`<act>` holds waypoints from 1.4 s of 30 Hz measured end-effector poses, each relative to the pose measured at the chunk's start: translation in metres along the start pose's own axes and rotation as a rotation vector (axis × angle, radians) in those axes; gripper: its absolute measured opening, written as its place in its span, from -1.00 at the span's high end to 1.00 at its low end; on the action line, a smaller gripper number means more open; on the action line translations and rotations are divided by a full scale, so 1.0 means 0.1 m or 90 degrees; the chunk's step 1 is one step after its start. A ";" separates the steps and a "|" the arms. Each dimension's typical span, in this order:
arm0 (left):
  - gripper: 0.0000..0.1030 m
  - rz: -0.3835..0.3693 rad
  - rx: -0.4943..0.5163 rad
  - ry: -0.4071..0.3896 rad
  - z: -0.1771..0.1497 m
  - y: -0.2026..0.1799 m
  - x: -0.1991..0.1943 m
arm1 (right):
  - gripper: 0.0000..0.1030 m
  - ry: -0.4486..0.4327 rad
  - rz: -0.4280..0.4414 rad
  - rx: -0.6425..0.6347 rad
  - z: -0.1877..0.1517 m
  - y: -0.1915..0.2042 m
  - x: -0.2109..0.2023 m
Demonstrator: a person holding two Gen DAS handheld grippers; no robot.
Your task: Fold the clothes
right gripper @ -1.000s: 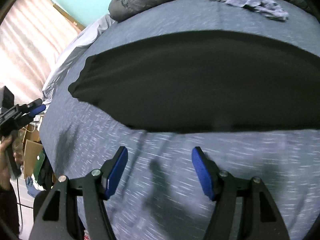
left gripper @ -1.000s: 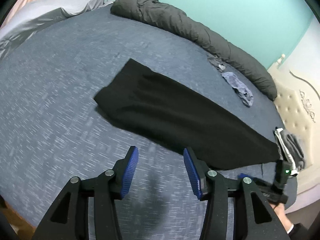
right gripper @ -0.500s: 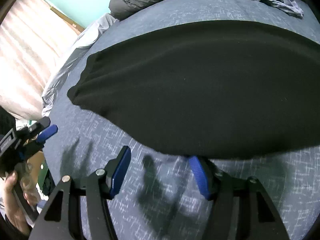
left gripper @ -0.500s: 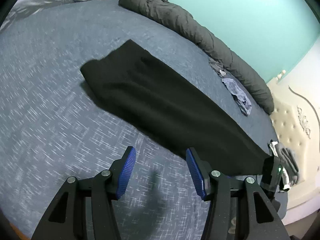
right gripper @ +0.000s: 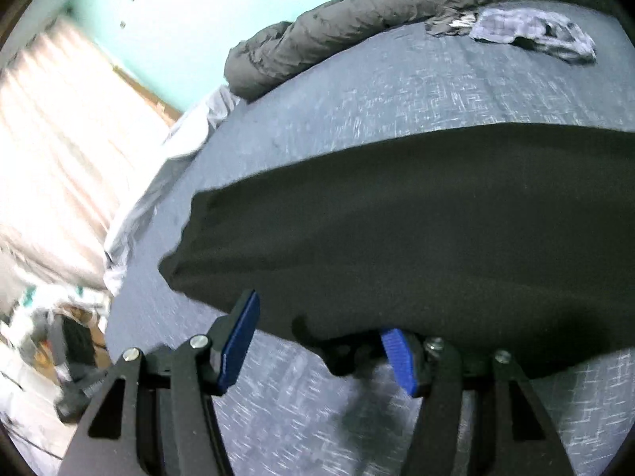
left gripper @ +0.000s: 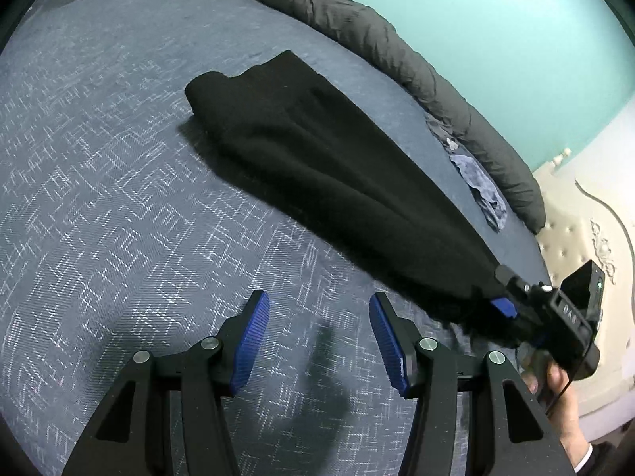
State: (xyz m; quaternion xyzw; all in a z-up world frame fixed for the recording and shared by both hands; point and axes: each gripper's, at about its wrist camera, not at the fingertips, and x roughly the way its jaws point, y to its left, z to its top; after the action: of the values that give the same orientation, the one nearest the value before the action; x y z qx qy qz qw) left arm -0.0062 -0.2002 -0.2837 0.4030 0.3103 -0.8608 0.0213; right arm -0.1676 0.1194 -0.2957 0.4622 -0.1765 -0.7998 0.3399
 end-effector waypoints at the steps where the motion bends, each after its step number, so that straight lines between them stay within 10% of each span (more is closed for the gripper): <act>1: -0.10 0.000 0.002 -0.001 0.00 0.00 0.00 | -0.19 -0.001 0.001 0.009 0.01 0.01 0.03; 30: -0.10 0.000 0.011 -0.005 0.00 -0.13 -0.06 | -0.18 0.092 -0.146 -0.198 -0.40 0.29 0.44; 35: -0.10 0.004 0.007 -0.010 0.03 -0.16 -0.05 | 0.66 0.108 -0.130 -0.262 -0.54 0.37 0.40; 42: -0.10 0.002 0.007 -0.011 -0.02 -0.16 -0.07 | 0.89 0.127 -0.091 -0.284 -0.62 0.31 0.25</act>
State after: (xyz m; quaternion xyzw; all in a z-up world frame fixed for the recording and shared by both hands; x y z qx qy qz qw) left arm -0.0051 -0.1880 -0.2715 0.3963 0.3048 -0.8657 0.0233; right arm -0.1114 0.0820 -0.3245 0.4640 0.0718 -0.7913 0.3917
